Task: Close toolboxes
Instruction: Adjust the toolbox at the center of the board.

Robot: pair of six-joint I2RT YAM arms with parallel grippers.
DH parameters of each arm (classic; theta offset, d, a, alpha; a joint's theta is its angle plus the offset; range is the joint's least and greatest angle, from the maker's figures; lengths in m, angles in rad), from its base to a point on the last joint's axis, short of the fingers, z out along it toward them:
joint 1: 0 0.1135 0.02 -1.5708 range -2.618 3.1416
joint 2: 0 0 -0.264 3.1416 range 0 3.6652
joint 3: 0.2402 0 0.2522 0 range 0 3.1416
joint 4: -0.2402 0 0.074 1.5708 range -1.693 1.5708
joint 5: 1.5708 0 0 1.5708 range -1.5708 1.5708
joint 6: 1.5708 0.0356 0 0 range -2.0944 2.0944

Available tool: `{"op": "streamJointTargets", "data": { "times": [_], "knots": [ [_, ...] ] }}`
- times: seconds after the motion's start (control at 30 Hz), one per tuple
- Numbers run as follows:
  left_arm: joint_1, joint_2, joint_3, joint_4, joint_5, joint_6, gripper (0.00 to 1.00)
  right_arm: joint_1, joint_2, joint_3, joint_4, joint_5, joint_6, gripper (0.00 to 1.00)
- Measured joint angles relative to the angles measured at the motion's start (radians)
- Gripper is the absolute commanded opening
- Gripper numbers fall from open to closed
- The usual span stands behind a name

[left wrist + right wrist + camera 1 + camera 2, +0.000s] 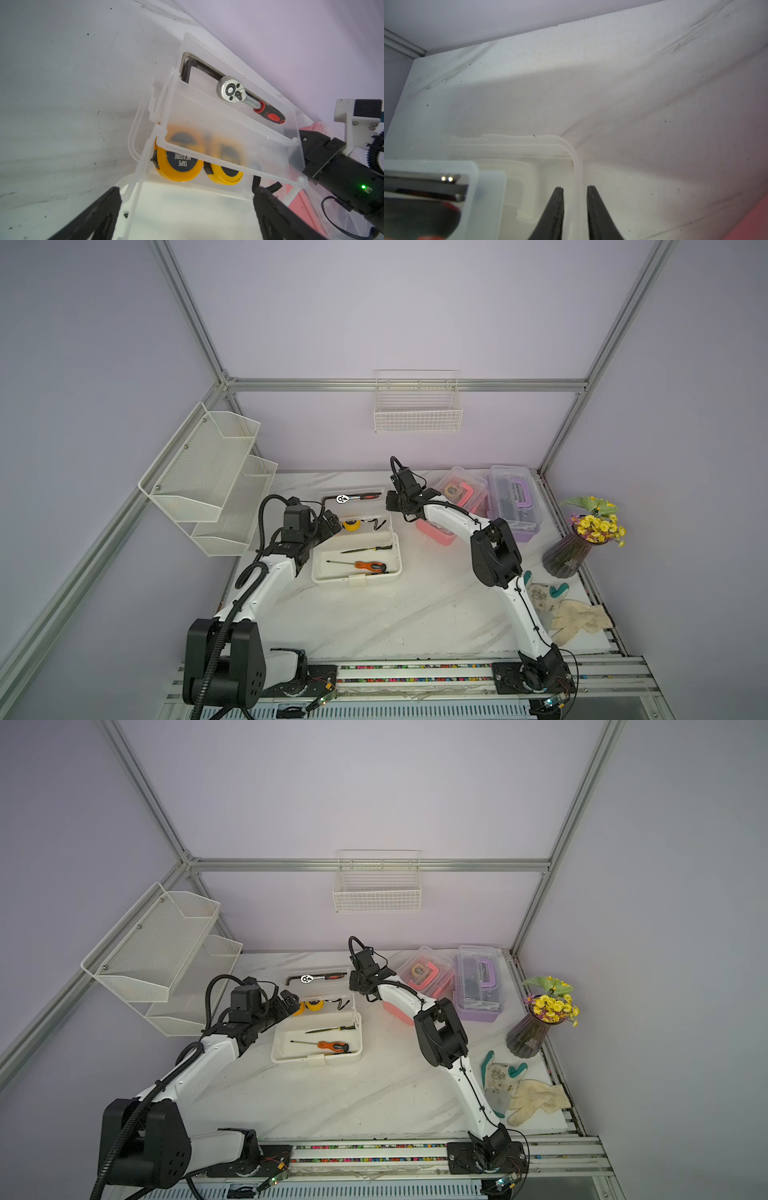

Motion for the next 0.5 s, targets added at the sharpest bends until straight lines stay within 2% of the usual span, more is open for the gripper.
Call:
{"op": "streamJointTargets", "data": {
  "times": [0.27, 0.5],
  "knots": [
    [0.01, 0.002, -0.051, 0.092, -0.08, -0.003, 1.0, -0.004, -0.004, -0.028, 0.037, -0.005, 0.018, 0.21],
    [0.021, 0.037, -0.051, 0.198, -0.078, -0.002, 1.0, -0.01, -0.043, -0.127, 0.146, -0.027, 0.057, 0.22]
  ]
}}
